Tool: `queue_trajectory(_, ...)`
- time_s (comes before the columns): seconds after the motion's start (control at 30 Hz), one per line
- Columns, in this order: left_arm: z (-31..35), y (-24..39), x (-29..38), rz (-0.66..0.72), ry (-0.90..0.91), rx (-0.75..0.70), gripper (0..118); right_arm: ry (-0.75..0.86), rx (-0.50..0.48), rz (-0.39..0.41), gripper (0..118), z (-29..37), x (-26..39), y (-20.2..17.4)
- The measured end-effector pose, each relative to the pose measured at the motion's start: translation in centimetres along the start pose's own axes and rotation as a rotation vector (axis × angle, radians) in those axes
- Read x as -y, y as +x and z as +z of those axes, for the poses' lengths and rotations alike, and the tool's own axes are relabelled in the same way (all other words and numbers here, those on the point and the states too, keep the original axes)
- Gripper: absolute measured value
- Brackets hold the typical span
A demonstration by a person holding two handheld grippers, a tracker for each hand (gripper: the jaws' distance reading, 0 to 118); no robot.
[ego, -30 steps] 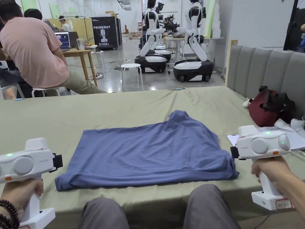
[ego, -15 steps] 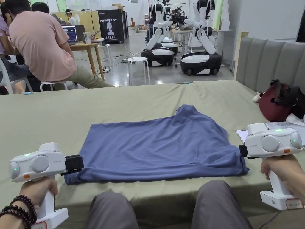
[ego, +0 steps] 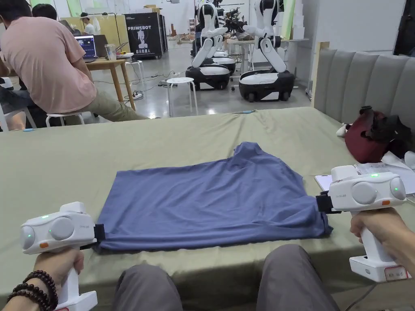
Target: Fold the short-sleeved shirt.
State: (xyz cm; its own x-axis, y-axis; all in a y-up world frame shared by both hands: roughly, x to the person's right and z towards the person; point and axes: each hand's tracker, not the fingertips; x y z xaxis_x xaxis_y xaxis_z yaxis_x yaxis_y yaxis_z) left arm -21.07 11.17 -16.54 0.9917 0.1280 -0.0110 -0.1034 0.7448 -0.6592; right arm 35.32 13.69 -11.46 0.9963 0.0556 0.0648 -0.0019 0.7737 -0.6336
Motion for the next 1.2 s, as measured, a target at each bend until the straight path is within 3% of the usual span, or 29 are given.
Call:
queue_trajectory(0.03, 0.1, 0.1, -0.2, -0.004, 0.006, 0.005, 3, 0.004, 0.008, -0.007, 103, -0.1, -0.1, 0.0)
queue_trajectory(0.07, 0.3, 0.0, -0.4, -0.008, 0.014, 0.011, 3, -0.002, 0.014, -0.006, 118, -0.4, -0.2, 0.1)
queue_trajectory(0.13, 0.6, -0.1, -0.5, -0.018, 0.029, 0.017, 3, 0.001, 0.012, 0.001, 104, -0.7, -0.2, 0.3)
queue_trajectory(0.27, 0.4, 0.1, -0.7, -0.025, 0.034, 0.018, 3, -0.099, -0.017, 0.022, 97, -2.9, 0.2, 0.5)
queue_trajectory(0.33, 0.2, 0.3, -0.6, -0.029, 0.030, 0.019, 3, -0.135, -0.041, 0.035, 80, -3.8, 0.9, 0.3)
queue_trajectory(0.37, 0.1, 0.2, -0.5, -0.032, 0.027, 0.018, 4, -0.156, -0.047, 0.044, 66, -5.0, 0.9, 0.3)
queue_trajectory(0.4, 0.0, 0.2, -0.3, -0.035, 0.024, 0.018, 3, -0.190, -0.054, 0.057, 31, -5.8, 1.0, 0.2)
queue_trajectory(0.43, -0.2, 0.3, -0.3, -0.039, 0.016, 0.014, 3, -0.196, -0.055, 0.057, 4, -6.2, 1.2, 0.1)
queue_trajectory(0.6, -1.1, -0.2, -1.4, -0.027, 0.003, 0.017, 3, -0.124, -0.043, 0.032, 4, -7.0, -0.7, 0.1)
queue_trajectory(0.9, -3.5, 1.0, -9.6, -0.026, 0.080, 0.023, 3, 0.028, -0.036, 0.040, 4, -9.3, -11.1, -0.5)
queue_trajectory(1.1, -10.1, 1.2, -13.4, -0.011, 0.068, 0.010, 4, 0.027, 0.002, 0.092, 4, -15.5, -14.0, -2.1)
queue_trajectory(1.2, -14.0, 1.7, -13.7, -0.081, -0.003, -0.015, 4, -0.025, 0.010, 0.107, 4, -20.3, -14.1, -2.7)
